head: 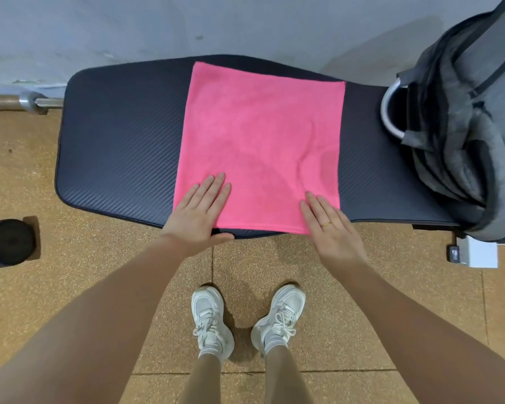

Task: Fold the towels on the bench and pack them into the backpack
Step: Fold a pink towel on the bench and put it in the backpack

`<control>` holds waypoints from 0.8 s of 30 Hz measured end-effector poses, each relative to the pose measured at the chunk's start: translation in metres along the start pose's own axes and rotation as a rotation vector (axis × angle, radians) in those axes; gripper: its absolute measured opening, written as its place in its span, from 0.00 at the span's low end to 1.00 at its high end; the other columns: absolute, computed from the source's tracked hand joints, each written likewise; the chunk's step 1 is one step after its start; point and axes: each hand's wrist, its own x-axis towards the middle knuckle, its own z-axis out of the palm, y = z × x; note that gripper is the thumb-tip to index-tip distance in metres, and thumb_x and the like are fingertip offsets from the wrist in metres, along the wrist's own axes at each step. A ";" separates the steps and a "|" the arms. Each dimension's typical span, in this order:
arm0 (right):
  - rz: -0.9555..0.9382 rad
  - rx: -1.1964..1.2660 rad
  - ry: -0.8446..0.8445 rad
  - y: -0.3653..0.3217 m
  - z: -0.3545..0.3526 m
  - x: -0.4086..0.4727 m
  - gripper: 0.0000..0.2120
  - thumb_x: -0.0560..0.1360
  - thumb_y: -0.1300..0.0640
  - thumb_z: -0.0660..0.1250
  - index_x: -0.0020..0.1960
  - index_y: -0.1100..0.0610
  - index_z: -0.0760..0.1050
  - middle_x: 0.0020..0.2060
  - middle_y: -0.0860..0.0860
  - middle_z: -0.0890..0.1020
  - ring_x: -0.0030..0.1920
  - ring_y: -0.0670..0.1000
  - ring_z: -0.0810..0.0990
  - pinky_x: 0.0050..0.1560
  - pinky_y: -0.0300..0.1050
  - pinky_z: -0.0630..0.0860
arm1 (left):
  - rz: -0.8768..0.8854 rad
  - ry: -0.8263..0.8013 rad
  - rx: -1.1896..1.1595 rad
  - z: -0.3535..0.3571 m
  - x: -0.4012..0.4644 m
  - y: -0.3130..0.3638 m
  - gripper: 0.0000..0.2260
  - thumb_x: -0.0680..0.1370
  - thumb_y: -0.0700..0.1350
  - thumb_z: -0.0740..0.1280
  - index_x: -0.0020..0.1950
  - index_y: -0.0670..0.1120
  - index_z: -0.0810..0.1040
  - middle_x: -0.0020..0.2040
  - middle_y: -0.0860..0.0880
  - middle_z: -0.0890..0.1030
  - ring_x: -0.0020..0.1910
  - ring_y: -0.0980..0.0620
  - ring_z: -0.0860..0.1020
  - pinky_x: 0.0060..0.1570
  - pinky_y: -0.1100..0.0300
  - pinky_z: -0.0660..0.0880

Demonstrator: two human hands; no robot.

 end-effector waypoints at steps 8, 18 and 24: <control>0.047 0.145 -0.112 -0.004 -0.045 0.005 0.09 0.75 0.67 0.59 0.54 0.63 0.73 0.60 0.58 0.77 0.53 0.60 0.79 0.46 0.51 0.75 | -0.191 -0.197 -0.286 -0.046 -0.015 0.007 0.20 0.81 0.38 0.51 0.74 0.43 0.59 0.77 0.50 0.52 0.74 0.47 0.57 0.72 0.50 0.58; 0.514 0.974 -0.059 0.032 -0.110 0.031 0.10 0.76 0.65 0.59 0.53 0.57 0.75 0.45 0.49 0.76 0.46 0.49 0.73 0.39 0.41 0.66 | -0.381 0.080 -0.595 -0.118 -0.004 0.013 0.08 0.80 0.45 0.59 0.53 0.41 0.72 0.38 0.46 0.76 0.36 0.45 0.72 0.38 0.54 0.68; 0.602 1.124 0.059 0.050 -0.114 0.093 0.10 0.74 0.64 0.61 0.38 0.53 0.73 0.38 0.50 0.77 0.42 0.51 0.74 0.43 0.45 0.70 | -0.376 0.123 -0.714 -0.132 0.055 -0.021 0.06 0.73 0.44 0.71 0.44 0.46 0.74 0.36 0.50 0.76 0.37 0.52 0.72 0.34 0.68 0.66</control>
